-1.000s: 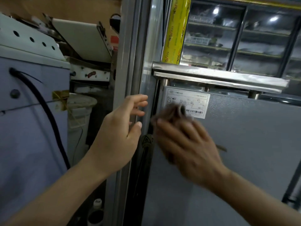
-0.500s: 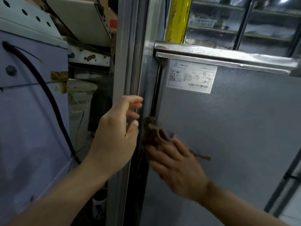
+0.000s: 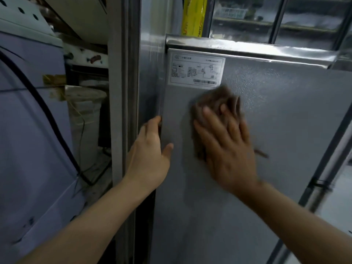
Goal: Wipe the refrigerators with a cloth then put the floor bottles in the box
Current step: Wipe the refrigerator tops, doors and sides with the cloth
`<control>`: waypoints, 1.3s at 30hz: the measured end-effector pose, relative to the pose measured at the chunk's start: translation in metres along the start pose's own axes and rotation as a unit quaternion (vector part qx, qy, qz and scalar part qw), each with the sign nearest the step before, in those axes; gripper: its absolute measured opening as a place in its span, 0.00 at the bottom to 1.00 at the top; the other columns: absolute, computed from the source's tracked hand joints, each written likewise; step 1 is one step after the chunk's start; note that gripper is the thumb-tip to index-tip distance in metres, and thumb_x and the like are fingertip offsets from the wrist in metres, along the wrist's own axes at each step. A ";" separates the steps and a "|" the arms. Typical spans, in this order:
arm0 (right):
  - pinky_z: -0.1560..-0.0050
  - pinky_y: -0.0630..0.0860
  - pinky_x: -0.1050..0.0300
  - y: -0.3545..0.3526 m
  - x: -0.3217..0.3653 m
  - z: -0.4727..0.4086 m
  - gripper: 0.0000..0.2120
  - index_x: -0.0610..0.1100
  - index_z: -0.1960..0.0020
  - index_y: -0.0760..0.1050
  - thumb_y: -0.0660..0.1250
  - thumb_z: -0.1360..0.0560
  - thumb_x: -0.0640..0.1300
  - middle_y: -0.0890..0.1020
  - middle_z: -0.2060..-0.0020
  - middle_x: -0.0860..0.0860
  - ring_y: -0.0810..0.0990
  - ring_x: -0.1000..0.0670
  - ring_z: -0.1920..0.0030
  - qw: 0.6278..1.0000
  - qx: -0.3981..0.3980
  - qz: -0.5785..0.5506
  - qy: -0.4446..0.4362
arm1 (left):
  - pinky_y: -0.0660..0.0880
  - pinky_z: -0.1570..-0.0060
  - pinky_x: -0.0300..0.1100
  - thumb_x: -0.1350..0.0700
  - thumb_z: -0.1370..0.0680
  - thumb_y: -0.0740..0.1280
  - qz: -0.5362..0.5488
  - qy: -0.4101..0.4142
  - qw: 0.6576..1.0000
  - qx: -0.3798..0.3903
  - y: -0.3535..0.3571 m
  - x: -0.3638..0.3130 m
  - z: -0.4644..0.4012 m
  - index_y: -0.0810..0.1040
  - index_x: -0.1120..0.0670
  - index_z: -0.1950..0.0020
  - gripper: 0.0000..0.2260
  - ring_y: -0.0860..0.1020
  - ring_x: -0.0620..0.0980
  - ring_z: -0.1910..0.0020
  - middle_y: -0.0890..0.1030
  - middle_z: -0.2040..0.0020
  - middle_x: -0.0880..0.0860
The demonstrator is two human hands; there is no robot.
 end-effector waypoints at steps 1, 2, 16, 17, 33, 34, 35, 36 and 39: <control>0.28 0.50 0.42 0.006 0.008 0.026 0.25 0.49 0.27 0.63 0.56 0.24 0.46 0.57 0.24 0.50 0.57 0.41 0.26 0.999 0.033 0.003 -0.025 | 0.73 0.41 0.53 0.54 0.24 0.67 -0.009 0.000 1.000 -0.011 0.003 -0.001 0.001 0.60 0.50 0.27 0.28 0.72 0.52 0.39 0.70 0.34 0.52; 0.28 0.49 0.42 0.011 0.014 0.053 0.25 0.49 0.27 0.64 0.56 0.25 0.46 0.56 0.24 0.51 0.58 0.41 0.27 0.995 0.075 0.013 -0.065 | 0.73 0.42 0.53 0.54 0.25 0.68 -0.014 0.003 1.000 -0.021 0.004 -0.002 0.001 0.60 0.50 0.27 0.28 0.72 0.52 0.39 0.69 0.33 0.52; 0.28 0.52 0.38 -0.024 -0.061 0.030 0.23 0.48 0.25 0.62 0.49 0.19 0.52 0.58 0.24 0.48 0.53 0.41 0.24 0.995 -0.036 0.001 0.094 | 0.74 0.43 0.57 0.51 0.27 0.68 0.029 0.032 0.998 -0.036 0.012 0.010 0.004 0.61 0.49 0.29 0.29 0.72 0.51 0.37 0.70 0.34 0.52; 0.27 0.51 0.38 -0.019 -0.053 0.043 0.23 0.48 0.25 0.61 0.50 0.19 0.51 0.57 0.24 0.49 0.53 0.41 0.24 0.994 -0.035 -0.004 0.104 | 0.75 0.44 0.56 0.50 0.27 0.68 0.028 0.032 0.998 -0.039 0.012 0.010 0.004 0.61 0.49 0.29 0.29 0.73 0.51 0.38 0.71 0.34 0.51; 0.25 0.51 0.41 -0.042 -0.116 0.085 0.26 0.41 0.25 0.60 0.56 0.22 0.46 0.57 0.25 0.38 0.52 0.37 0.24 0.972 -0.080 0.023 0.218 | 0.68 0.43 0.48 0.49 0.25 0.66 -0.057 -0.041 0.997 -0.046 0.038 0.023 0.029 0.59 0.53 0.28 0.28 0.69 0.56 0.37 0.69 0.34 0.57; 0.26 0.51 0.40 -0.038 -0.107 0.101 0.26 0.39 0.26 0.60 0.56 0.22 0.45 0.58 0.26 0.37 0.52 0.36 0.25 0.970 -0.075 0.013 0.232 | 0.68 0.43 0.49 0.49 0.25 0.66 -0.057 -0.044 0.996 -0.047 0.039 0.023 0.029 0.59 0.53 0.28 0.28 0.69 0.56 0.37 0.69 0.34 0.57; 0.26 0.52 0.39 -0.032 -0.096 0.120 0.26 0.38 0.26 0.60 0.57 0.23 0.44 0.57 0.26 0.36 0.52 0.35 0.25 0.968 -0.058 0.008 0.244 | 0.69 0.42 0.50 0.49 0.25 0.66 -0.057 -0.047 0.996 -0.047 0.039 0.023 0.030 0.59 0.54 0.28 0.28 0.69 0.56 0.37 0.69 0.34 0.57; 0.26 0.51 0.40 -0.028 -0.086 0.141 0.27 0.38 0.27 0.59 0.58 0.23 0.44 0.57 0.27 0.35 0.51 0.36 0.25 0.968 -0.031 0.012 0.247 | 0.69 0.42 0.50 0.48 0.25 0.66 -0.054 -0.048 0.996 -0.046 0.039 0.023 0.030 0.59 0.54 0.28 0.29 0.69 0.56 0.37 0.69 0.34 0.57; 0.25 0.49 0.43 -0.028 -0.074 0.174 0.29 0.39 0.27 0.57 0.58 0.26 0.46 0.56 0.26 0.39 0.50 0.38 0.25 0.976 0.046 0.038 0.211 | 0.68 0.42 0.49 0.47 0.25 0.65 -0.042 -0.046 0.997 -0.044 0.040 0.025 0.031 0.59 0.52 0.28 0.28 0.69 0.55 0.37 0.69 0.33 0.56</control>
Point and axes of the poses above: each hand's wrist, its own z-axis away from the middle knuckle, its own y-axis out of the palm, x = y × z, the point moved 3 cm from there along -z, towards the middle knuckle
